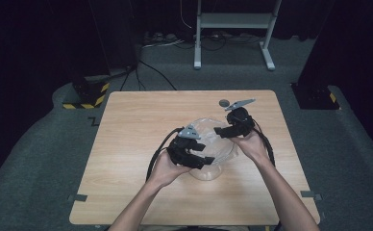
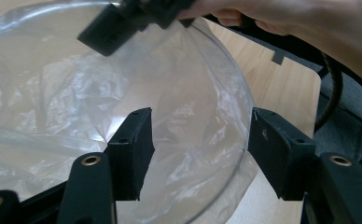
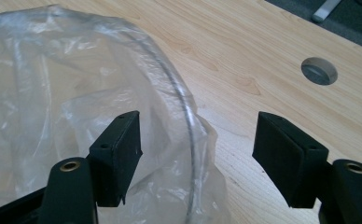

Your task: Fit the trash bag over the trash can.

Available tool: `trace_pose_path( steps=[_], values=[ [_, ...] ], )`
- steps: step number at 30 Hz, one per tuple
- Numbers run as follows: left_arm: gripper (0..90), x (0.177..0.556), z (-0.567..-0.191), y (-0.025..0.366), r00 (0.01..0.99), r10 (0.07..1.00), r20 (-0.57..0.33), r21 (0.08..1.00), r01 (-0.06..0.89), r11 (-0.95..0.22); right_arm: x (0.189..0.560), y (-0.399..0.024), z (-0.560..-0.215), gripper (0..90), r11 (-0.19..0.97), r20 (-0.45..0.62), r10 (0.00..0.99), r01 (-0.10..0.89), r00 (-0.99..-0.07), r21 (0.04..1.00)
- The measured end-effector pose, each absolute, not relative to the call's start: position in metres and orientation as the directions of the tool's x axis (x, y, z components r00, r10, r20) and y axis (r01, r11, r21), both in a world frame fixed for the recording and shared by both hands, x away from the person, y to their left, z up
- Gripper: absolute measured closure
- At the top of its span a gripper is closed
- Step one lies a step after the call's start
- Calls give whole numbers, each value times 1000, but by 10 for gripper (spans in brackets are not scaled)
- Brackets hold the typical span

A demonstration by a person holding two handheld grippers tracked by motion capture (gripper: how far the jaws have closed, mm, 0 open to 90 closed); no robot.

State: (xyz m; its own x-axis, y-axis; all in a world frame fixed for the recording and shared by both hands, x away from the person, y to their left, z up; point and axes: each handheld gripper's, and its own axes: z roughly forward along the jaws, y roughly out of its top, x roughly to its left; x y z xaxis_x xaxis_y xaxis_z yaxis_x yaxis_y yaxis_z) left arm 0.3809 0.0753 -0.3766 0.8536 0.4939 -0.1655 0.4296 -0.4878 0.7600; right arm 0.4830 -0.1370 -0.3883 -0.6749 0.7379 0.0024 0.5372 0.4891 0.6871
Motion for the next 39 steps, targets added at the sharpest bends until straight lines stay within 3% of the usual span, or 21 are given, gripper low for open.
trace_pose_path(
  steps=[8, 15, 24, 27, 32, 39],
  values=[
    [396, 377, -380, 73, 864, 477, -160, 756, 418, -504, 472, -132, -375, 272, 498, -5, 694, 475, -720, 725],
    [400, 373, -380, 73, 878, 452, -158, 752, 404, -521, 474, -110, -378, 248, 595, -74, 662, 463, -746, 657],
    [411, 364, -385, 73, 898, 411, -159, 738, 384, -555, 494, -111, -387, 310, 597, -155, 736, 525, -659, 607],
    [406, 363, -384, 72, 899, 410, -151, 736, 379, -560, 497, -114, -390, 297, 577, -123, 748, 549, -652, 605],
    [403, 364, -386, 73, 893, 425, -151, 739, 387, -551, 483, -110, -381, 280, 588, -96, 693, 483, -715, 649],
    [401, 363, -387, 72, 894, 420, -157, 742, 388, -547, 483, -97, -393, 261, 652, -83, 644, 489, -761, 579]
  ],
)
